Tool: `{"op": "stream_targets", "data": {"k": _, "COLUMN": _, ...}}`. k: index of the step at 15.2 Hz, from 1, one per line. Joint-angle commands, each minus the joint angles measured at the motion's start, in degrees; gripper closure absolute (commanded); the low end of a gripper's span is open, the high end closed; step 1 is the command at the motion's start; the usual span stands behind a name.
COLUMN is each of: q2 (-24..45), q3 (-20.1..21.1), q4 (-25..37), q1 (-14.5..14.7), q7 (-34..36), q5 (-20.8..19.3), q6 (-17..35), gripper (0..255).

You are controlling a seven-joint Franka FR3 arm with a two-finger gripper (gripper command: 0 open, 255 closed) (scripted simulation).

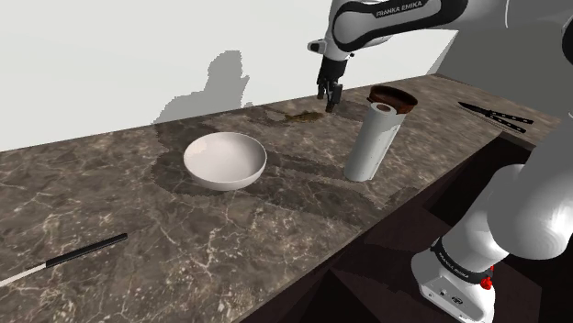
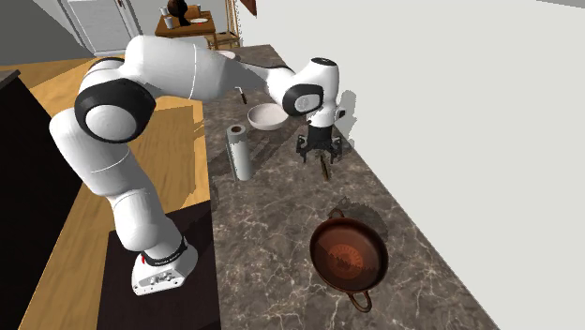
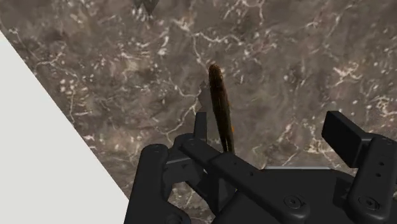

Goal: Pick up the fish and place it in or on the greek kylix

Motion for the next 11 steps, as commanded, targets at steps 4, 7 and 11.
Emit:
{"op": "stream_targets", "data": {"k": 4, "q2": 8.2, "q3": 1.46, "q4": 7.06, "q1": 0.67, "q7": -9.43, "q5": 1.64, "q6": 1.32, "gripper": 0}}
{"op": "stream_targets", "data": {"k": 7, "q2": 8.88, "q3": 1.48, "q4": 5.6, "q1": 0.58, "q7": -9.49, "q5": 1.73, "q6": 3.45, "gripper": 0}}
{"op": "stream_targets", "data": {"k": 11, "q2": 10.1, "q3": 1.47, "q4": 3.6, "q1": 0.46, "q7": -9.61, "q5": 1.9, "q6": 6.67, "gripper": 0}}
